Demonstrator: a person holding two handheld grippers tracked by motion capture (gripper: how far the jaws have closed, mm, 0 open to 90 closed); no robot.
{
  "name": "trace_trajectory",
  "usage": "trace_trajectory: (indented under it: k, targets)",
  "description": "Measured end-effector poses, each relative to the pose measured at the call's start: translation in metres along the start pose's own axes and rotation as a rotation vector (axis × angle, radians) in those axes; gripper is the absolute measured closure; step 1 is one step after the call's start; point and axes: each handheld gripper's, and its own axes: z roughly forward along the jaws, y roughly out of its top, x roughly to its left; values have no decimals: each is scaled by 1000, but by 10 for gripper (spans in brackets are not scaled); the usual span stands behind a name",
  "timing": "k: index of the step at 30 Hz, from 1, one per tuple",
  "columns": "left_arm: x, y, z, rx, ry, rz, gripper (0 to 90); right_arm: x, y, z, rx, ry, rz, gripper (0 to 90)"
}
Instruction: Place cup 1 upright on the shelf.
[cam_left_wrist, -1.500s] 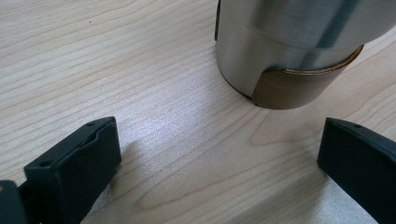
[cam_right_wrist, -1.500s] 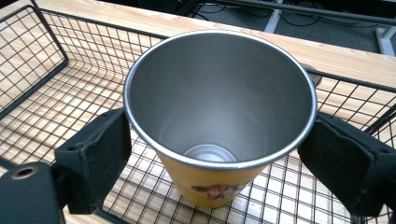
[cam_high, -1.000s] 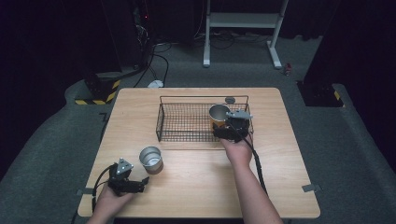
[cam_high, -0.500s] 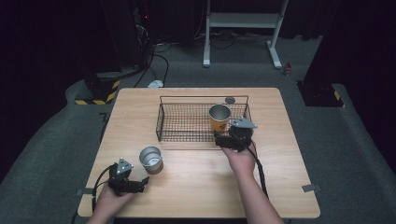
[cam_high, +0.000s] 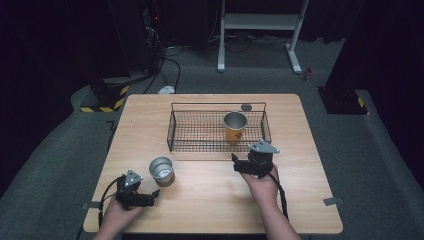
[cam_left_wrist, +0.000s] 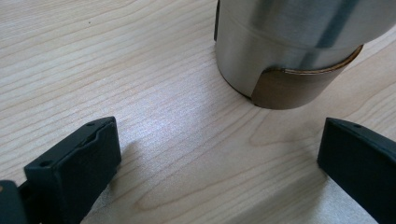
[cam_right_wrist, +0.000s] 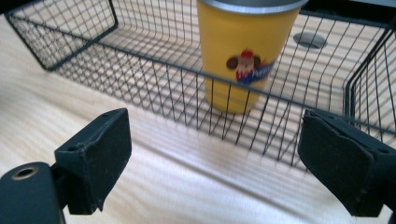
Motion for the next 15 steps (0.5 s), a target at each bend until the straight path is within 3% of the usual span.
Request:
trace_trajectory:
  k: [15]
  targets:
    - [0, 0, 0, -1, 1, 0, 0, 7, -52, -21, 73, 12, -15, 101]
